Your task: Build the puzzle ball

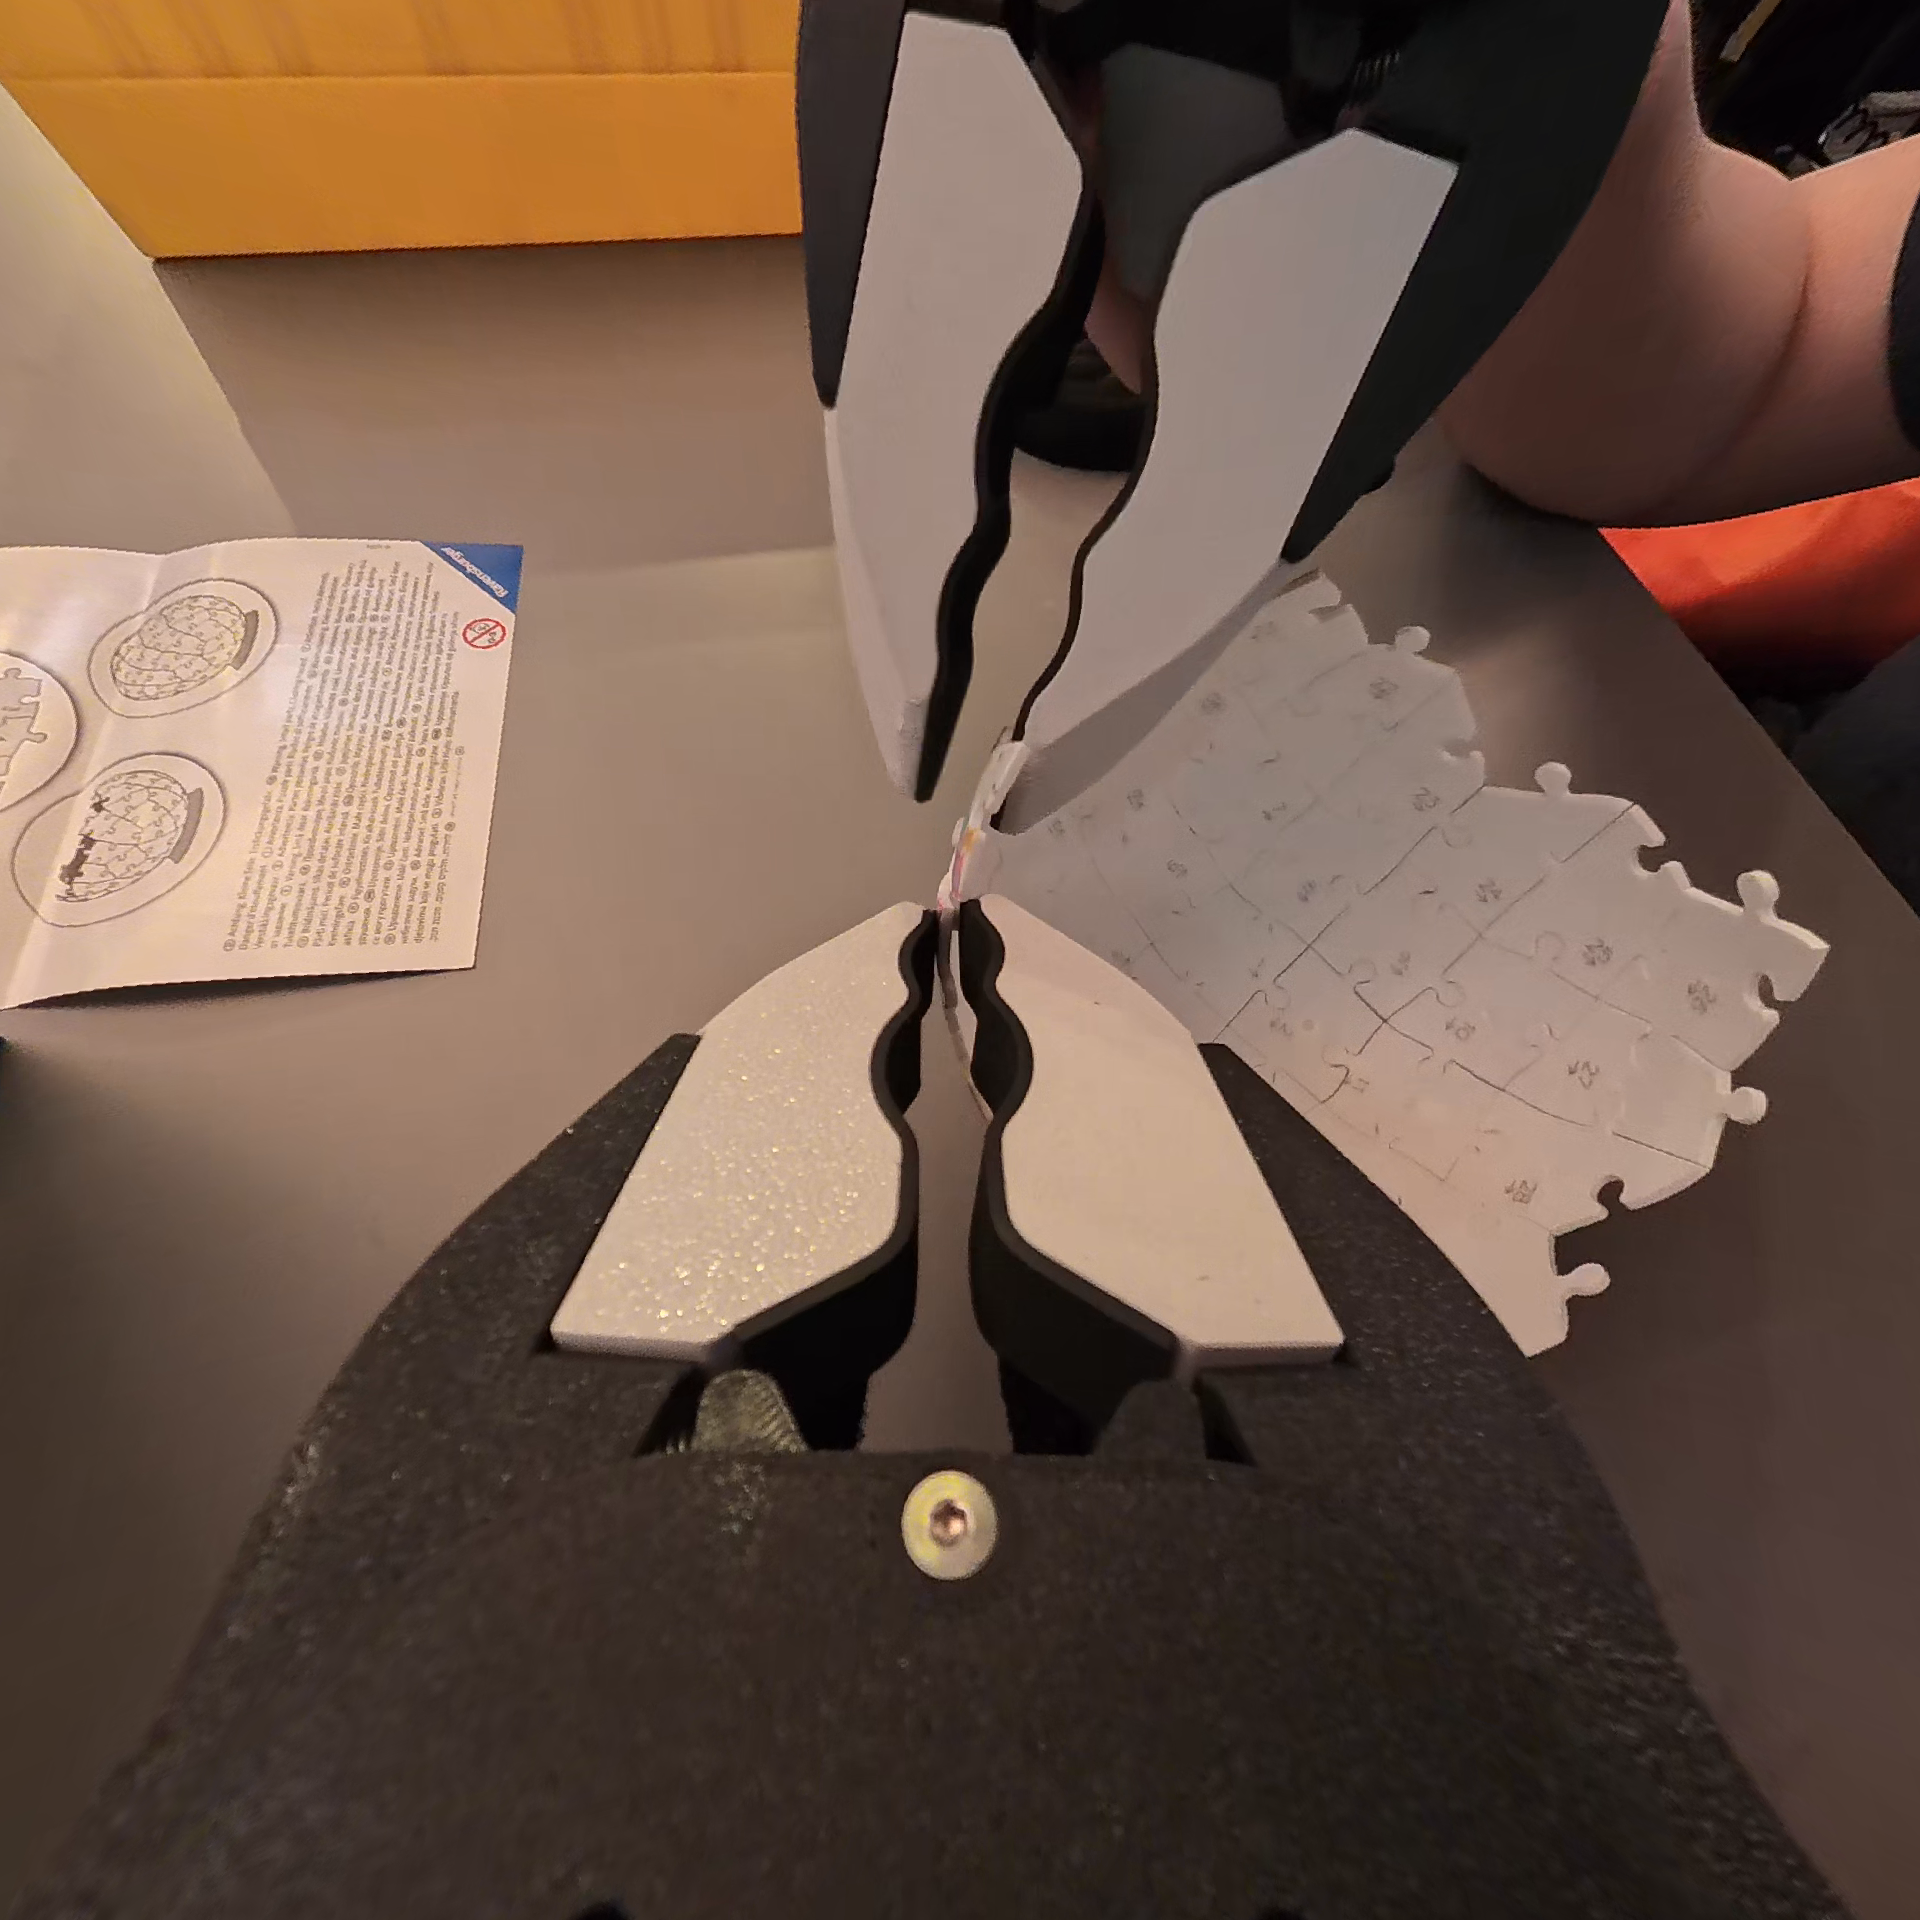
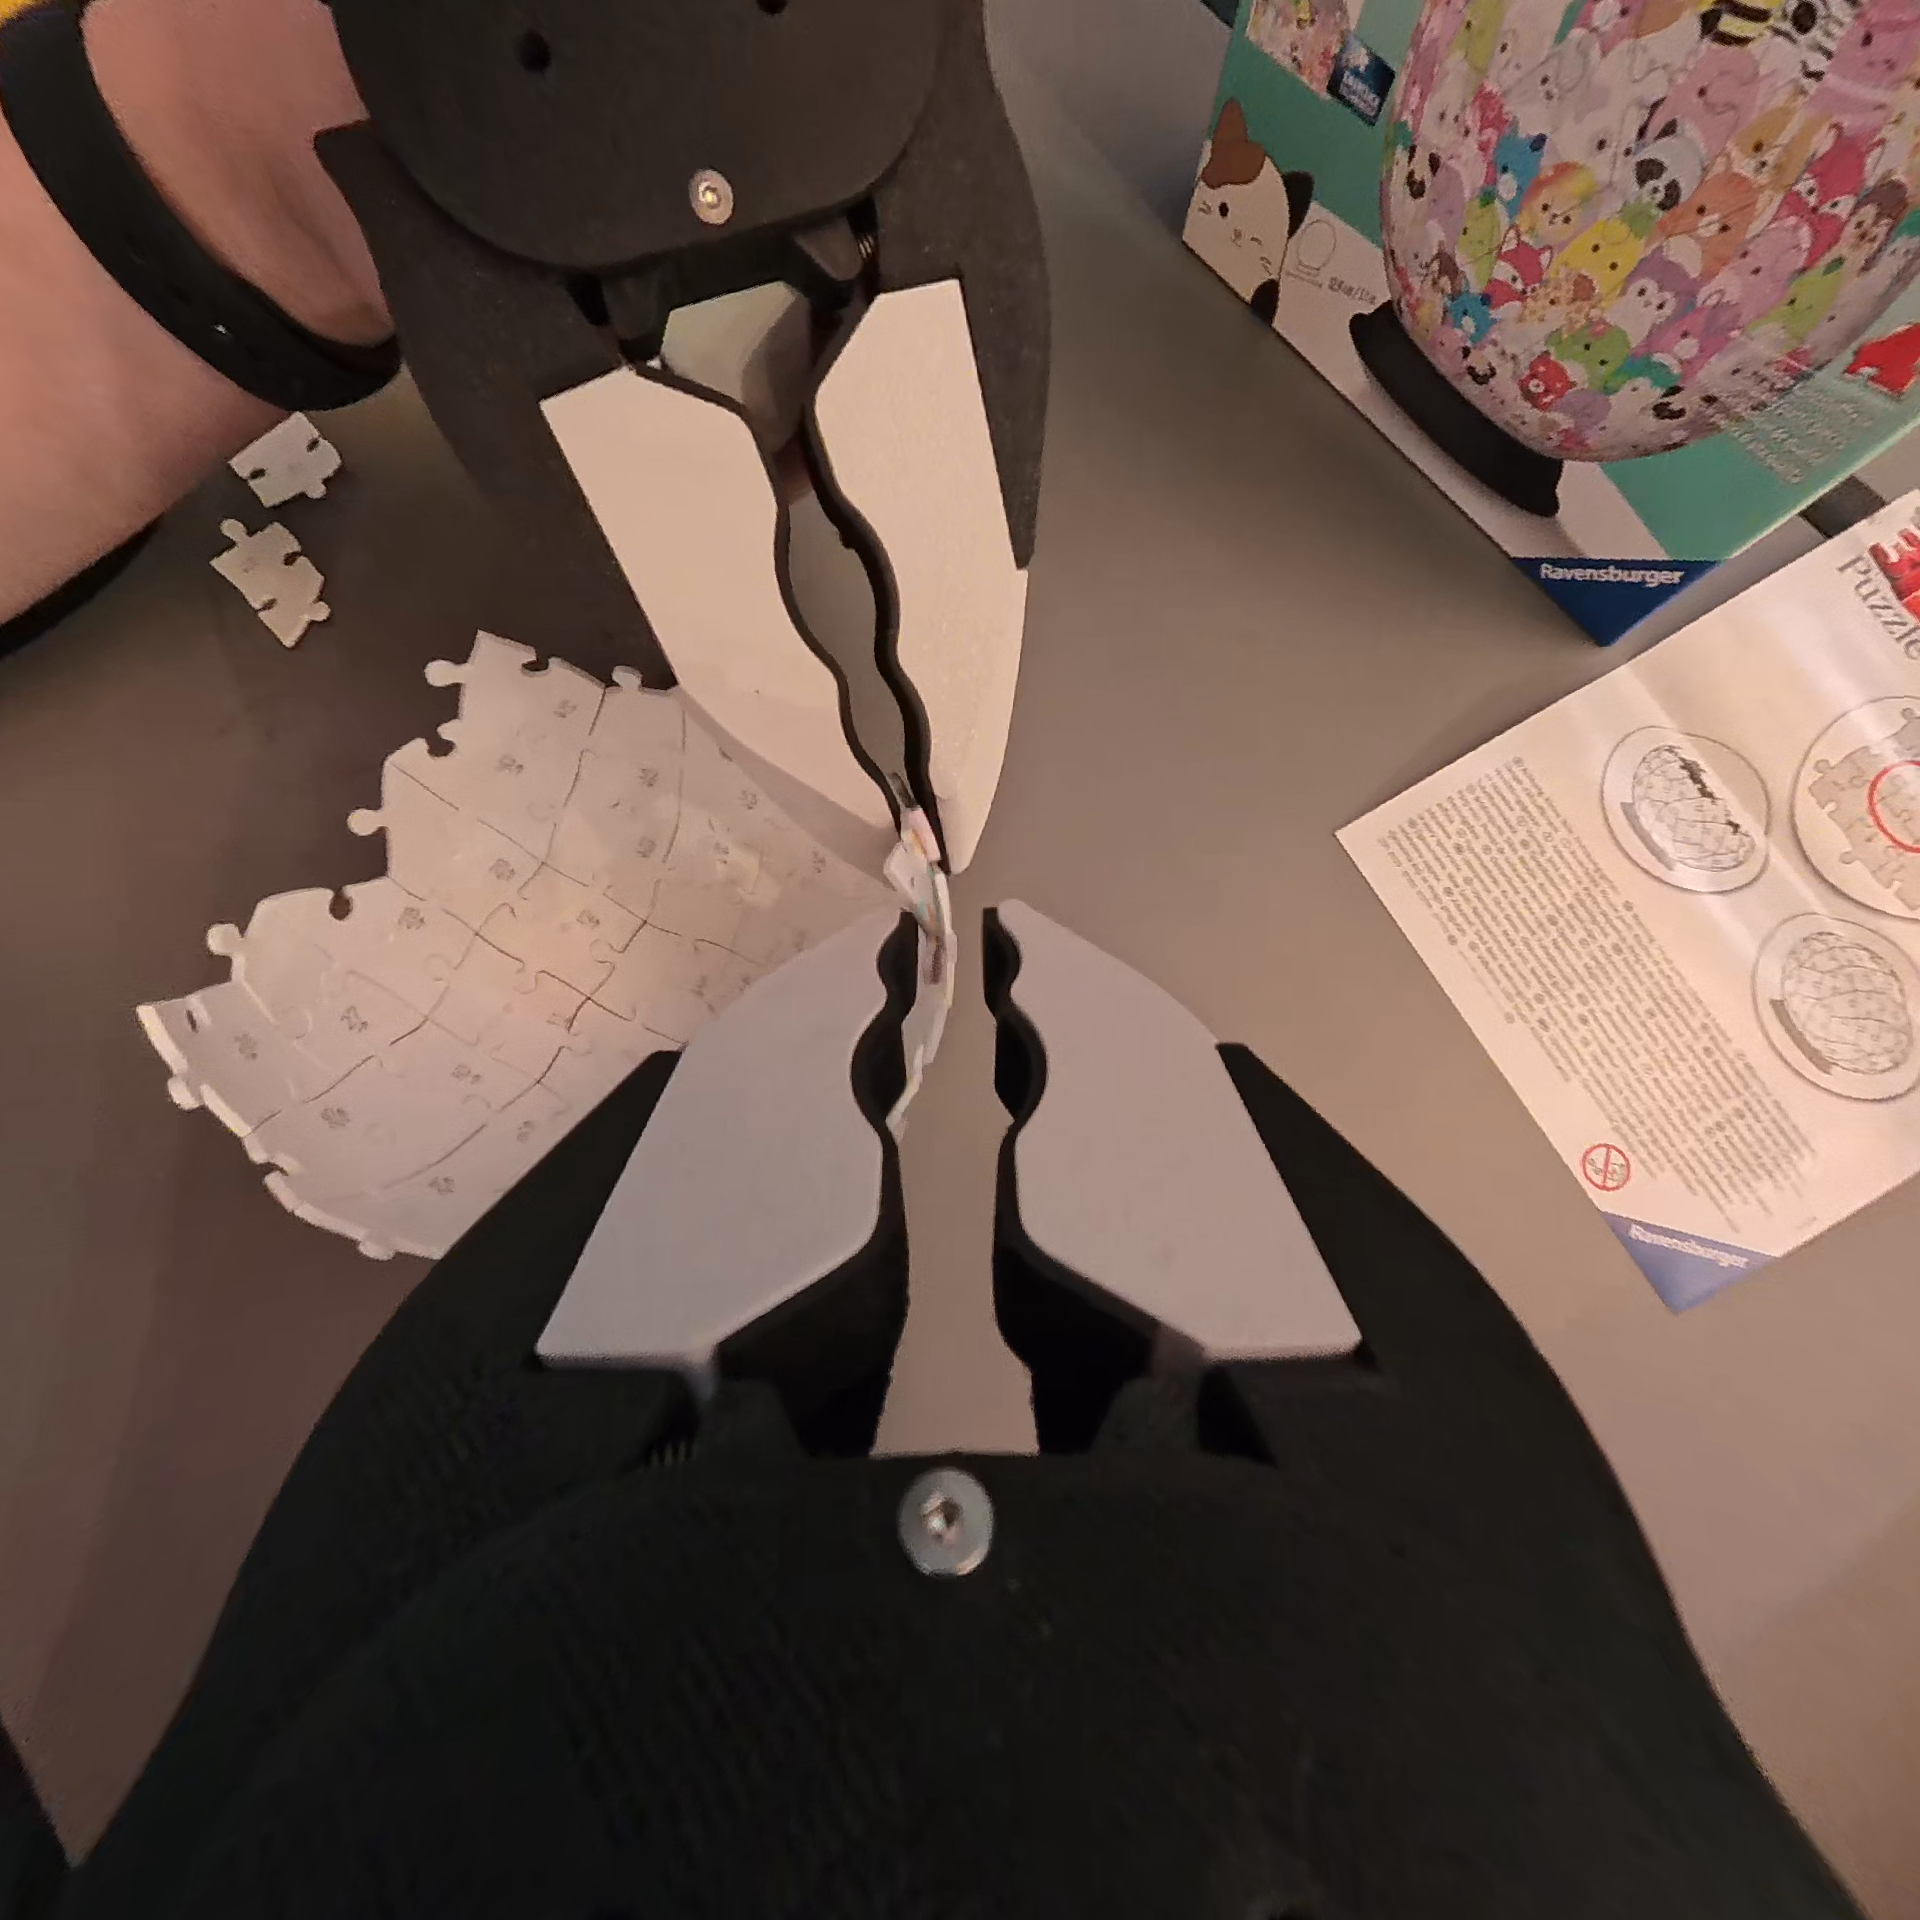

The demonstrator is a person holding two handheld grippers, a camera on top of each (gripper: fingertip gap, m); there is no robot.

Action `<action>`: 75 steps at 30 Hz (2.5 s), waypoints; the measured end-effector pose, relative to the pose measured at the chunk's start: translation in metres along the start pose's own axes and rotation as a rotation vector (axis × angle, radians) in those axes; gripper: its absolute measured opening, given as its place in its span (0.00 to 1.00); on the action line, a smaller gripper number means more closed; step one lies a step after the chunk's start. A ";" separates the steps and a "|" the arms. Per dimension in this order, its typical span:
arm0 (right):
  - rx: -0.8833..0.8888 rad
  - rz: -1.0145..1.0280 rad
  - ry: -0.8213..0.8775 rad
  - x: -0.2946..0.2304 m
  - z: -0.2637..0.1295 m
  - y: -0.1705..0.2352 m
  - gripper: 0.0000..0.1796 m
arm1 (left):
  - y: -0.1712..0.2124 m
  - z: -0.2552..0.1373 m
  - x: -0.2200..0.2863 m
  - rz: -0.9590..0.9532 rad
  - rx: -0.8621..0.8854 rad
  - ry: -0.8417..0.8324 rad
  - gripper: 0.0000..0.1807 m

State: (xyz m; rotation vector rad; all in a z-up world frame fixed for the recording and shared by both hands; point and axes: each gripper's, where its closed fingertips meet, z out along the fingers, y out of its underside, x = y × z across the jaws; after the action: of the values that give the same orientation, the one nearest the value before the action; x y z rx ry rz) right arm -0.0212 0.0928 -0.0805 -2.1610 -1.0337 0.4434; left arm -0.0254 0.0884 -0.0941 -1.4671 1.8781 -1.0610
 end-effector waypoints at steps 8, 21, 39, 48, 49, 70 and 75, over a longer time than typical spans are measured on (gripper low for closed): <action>0.024 0.027 0.016 0.008 -0.005 -0.001 0.13 | -0.002 0.001 0.000 0.005 0.003 -0.002 0.02; 0.049 -0.073 0.004 0.002 -0.008 -0.006 0.14 | -0.002 0.001 0.001 0.008 -0.001 -0.003 0.02; 0.036 -0.065 -0.040 -0.001 -0.007 -0.002 0.02 | -0.004 -0.004 0.002 -0.016 -0.012 -0.004 0.08; 0.009 -0.094 -0.026 -0.001 -0.006 -0.002 0.02 | -0.009 -0.008 -0.001 -0.069 0.014 0.003 0.07; 0.009 -0.095 -0.024 -0.001 -0.006 -0.003 0.02 | -0.008 -0.007 -0.001 -0.067 0.009 0.006 0.07; -0.014 -0.127 0.038 0.001 -0.004 -0.003 0.02 | -0.002 0.004 -0.001 -0.021 -0.039 -0.011 0.02; -0.004 -0.155 0.049 0.002 -0.004 -0.003 0.02 | -0.002 0.004 -0.002 -0.007 -0.043 -0.024 0.02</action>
State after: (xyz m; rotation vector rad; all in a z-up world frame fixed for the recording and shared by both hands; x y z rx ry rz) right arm -0.0195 0.0938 -0.0755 -2.0665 -1.1654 0.3148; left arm -0.0203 0.0892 -0.0950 -1.5049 1.8918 -1.0074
